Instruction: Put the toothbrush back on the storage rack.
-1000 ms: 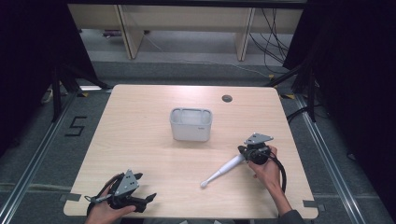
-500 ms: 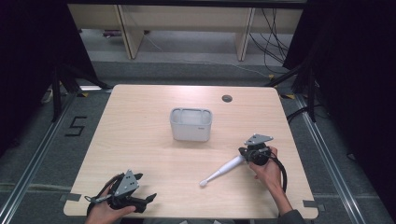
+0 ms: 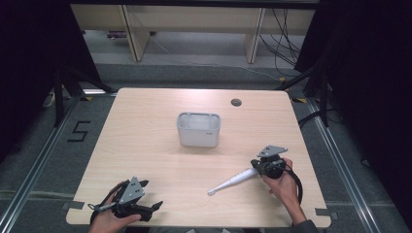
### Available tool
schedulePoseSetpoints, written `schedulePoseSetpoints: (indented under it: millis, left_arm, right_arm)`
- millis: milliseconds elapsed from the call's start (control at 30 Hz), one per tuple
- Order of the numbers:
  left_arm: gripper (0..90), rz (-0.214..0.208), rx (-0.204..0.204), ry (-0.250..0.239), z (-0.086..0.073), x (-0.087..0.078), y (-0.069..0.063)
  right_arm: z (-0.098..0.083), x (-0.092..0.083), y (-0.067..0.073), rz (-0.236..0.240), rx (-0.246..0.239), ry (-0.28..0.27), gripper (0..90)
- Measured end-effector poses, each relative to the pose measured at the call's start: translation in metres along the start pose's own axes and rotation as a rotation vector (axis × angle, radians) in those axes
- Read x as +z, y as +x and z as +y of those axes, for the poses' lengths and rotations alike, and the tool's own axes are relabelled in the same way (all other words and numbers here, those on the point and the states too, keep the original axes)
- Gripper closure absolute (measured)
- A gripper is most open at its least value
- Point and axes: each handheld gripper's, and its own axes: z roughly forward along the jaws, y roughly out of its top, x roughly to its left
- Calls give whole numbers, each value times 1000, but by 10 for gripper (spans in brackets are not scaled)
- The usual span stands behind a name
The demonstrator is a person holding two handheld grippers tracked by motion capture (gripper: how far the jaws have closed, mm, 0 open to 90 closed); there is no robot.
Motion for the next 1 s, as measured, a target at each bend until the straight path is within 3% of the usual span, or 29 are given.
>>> schedulePoseSetpoints:
  millis: [100, 200, 300, 367, 467, 500, 533, 567, 667, 700, 733, 833, 867, 900, 933, 967, 1000]
  left_arm:
    - [151, -10, -22, -14, 0, 1, -2]
    - [151, -5, 5, -6, 0, 0, 1]
    - [151, -10, -21, -14, 0, 1, -1]
    - [151, -6, 7, 3, 0, 0, 1]
    - [151, -10, -22, -14, 0, 1, -1]
    - [152, -10, -22, -15, 0, 1, -1]
    - [152, -7, -2, -9, 0, 1, 0]
    - [151, -6, -3, -12, 0, 1, 1]
    - [151, -2, 3, -4, 0, 0, 1]
    - [151, -9, -21, -15, 0, 1, -1]
    - [151, -6, 3, -4, 0, 0, 1]
    - [151, -1, 6, 1, 0, 0, 1]
    - [151, -2, 8, 3, 0, 0, 1]
    - [151, -7, 4, -4, 0, 0, 1]
    - [151, -7, 3, -12, 0, 0, 1]
    - [151, -5, 5, -4, 0, 0, 1]
    - [152, 1, -3, -2, 0, 0, 0]
  right_arm:
    - [-2, -3, 4, -13, 1, 4, 875]
    - [-4, -5, 4, -9, -8, 12, 874]
    - [-7, -10, 4, -12, 10, 8, 873]
    - [-9, -12, 4, -11, 14, 6, 873]
    - [-12, -14, 6, -5, 28, 17, 870]
    - [-14, -14, 6, -12, 12, 8, 869]
    - [-15, -15, 9, -11, 29, 21, 867]
    - [-16, -17, 10, -12, 8, 17, 864]
    - [-18, -19, 13, -13, 8, 21, 864]
    - [-19, -20, 13, -10, -5, 27, 863]
    - [-20, -21, 14, -6, -1, 30, 863]
    - [-23, -25, 18, 1, 11, 38, 862]
    - [-24, -25, 17, -4, -17, 32, 862]
    - [-25, -26, 19, 1, -3, 33, 862]
    - [-26, -26, 19, 7, -26, 36, 861]
    - [-27, -28, 21, 3, 1, 38, 861]
    - [-28, -29, 21, 0, -5, 31, 860]
